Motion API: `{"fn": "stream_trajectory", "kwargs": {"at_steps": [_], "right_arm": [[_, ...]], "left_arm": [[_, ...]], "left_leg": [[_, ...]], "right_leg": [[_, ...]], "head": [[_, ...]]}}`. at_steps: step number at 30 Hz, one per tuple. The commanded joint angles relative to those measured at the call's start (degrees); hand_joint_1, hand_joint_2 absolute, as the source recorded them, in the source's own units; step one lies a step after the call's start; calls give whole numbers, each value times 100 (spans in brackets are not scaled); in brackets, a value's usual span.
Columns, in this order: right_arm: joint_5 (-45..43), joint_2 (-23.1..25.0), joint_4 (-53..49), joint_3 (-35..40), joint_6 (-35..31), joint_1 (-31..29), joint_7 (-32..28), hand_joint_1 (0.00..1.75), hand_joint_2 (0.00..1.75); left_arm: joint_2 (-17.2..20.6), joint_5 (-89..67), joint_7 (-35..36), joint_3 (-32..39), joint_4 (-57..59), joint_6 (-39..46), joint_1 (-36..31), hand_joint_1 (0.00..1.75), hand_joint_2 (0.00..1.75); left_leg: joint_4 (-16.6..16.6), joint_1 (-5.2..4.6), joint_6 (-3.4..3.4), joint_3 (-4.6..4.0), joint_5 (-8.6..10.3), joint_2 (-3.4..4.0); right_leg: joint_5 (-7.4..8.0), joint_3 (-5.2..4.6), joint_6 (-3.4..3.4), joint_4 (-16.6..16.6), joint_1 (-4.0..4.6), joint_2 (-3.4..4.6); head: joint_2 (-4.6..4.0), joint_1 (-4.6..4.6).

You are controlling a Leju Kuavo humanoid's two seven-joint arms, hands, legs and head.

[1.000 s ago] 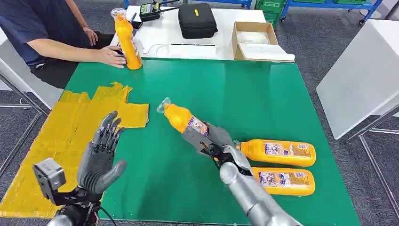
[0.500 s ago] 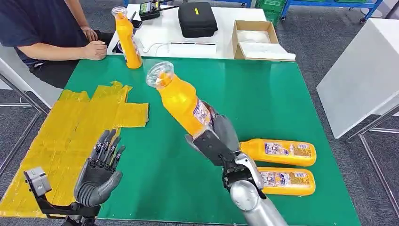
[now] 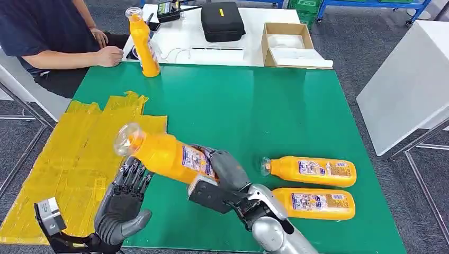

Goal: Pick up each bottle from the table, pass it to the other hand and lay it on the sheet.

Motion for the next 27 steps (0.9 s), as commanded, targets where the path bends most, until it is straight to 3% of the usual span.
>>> {"fn": "stream_trajectory", "kwargs": {"at_steps": [1, 7, 27], "right_arm": [[-40, -422, 850, 1126, 1085, -845, 183, 175, 175], [16, -459, 436, 1628, 1524, -1045, 61, 175, 175], [217, -531, -69, 1834, 1847, -980, -51, 175, 175]], "left_arm": [[525, -179, -205, -419, -13, -176, -110, 0, 175], [615, -283, -384, -325, 83, -335, -118, 0, 175], [545, -266, -444, -39, 179, -273, -32, 0, 175]], "left_leg": [[-6, -4, 4, 18, -1, 10], [-11, -5, 6, 34, -1, 2], [-4, -1, 5, 13, 2, 3]], "right_leg": [[1, 13, -6, -3, -3, 15], [-2, 24, -11, -4, -4, 9], [0, 8, -6, -2, -1, 8]], "head": [[0, 0], [0, -2], [0, -2]]}}
